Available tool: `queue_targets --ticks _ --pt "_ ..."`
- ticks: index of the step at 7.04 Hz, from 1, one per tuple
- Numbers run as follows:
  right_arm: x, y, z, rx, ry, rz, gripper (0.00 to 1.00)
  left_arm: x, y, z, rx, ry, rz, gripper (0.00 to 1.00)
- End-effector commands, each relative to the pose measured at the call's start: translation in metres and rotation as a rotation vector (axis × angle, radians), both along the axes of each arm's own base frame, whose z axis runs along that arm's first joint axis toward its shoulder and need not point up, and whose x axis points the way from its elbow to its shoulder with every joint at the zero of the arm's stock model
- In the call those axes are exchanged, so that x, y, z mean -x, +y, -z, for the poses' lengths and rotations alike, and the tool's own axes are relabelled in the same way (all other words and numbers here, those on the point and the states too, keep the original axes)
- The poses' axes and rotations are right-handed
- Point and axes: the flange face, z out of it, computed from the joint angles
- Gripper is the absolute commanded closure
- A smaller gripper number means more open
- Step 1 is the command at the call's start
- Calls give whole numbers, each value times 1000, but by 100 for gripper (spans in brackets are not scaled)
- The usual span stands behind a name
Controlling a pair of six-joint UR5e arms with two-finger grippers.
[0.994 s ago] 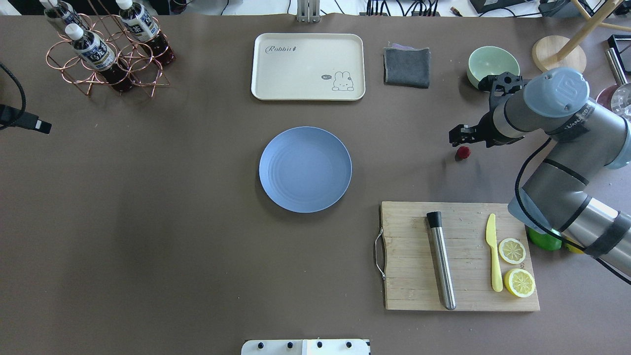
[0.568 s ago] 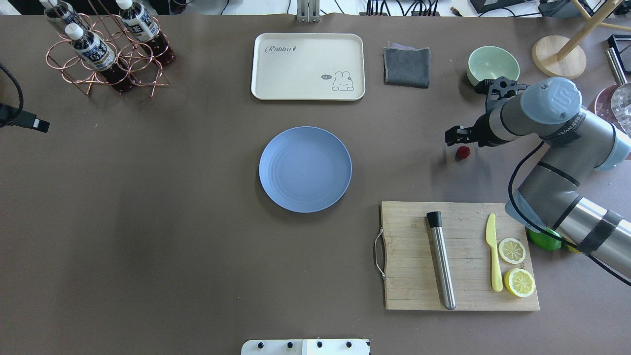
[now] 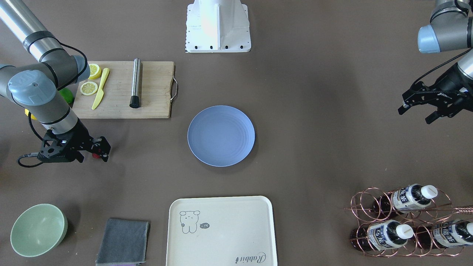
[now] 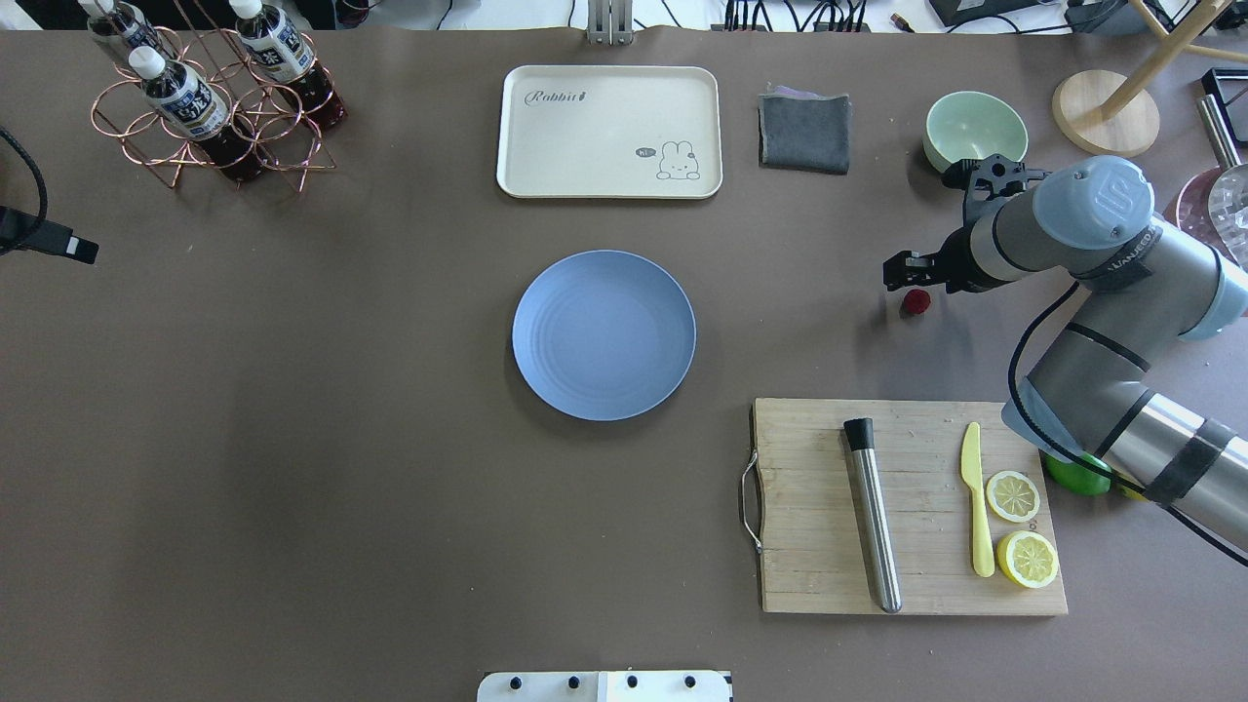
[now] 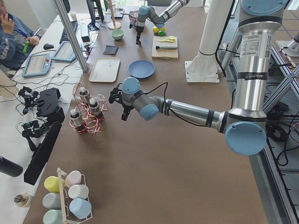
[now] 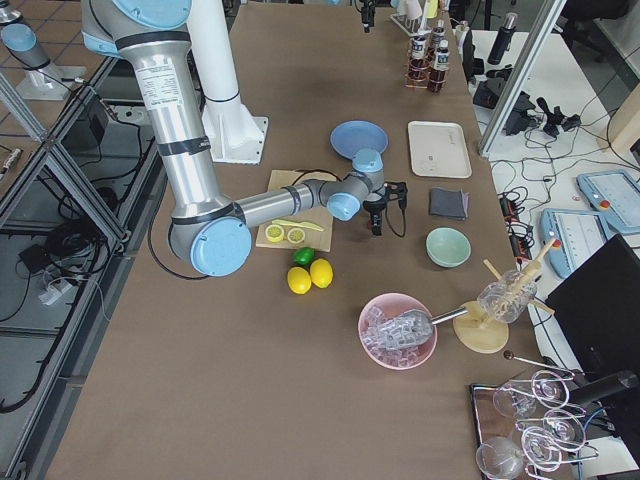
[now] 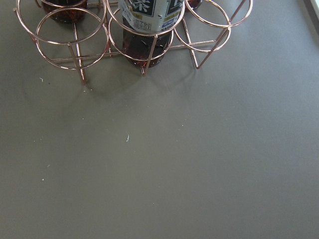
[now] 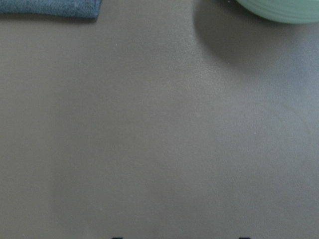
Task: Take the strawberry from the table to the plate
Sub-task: 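Lower the right gripper onto the red strawberry and close it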
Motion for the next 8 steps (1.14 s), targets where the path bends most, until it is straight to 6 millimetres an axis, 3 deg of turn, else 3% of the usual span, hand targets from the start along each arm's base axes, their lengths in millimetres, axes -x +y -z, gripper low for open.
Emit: queue_targets --ticks 1,3,5,6,7,8 --pt "4 4 3 21 -10 -16 23 -1 0 0 1 0 -1 2" --pt "5 7 2 19 -9 -14 28 -2 -1 0 1 0 -3 2" --pt "-2 28 -3 12 -1 -8 32 -2 -1 1 0 0 -3 2" --pt "-2 30 -3 11 -2 -7 41 -2 -1 1 0 0 -3 2" --pt "1 30 -1 15 -2 -21 47 -2 -1 0 1 0 -3 2" --pt "10 30 1 15 0 -16 48 -2 -1 1 0 0 -3 2"
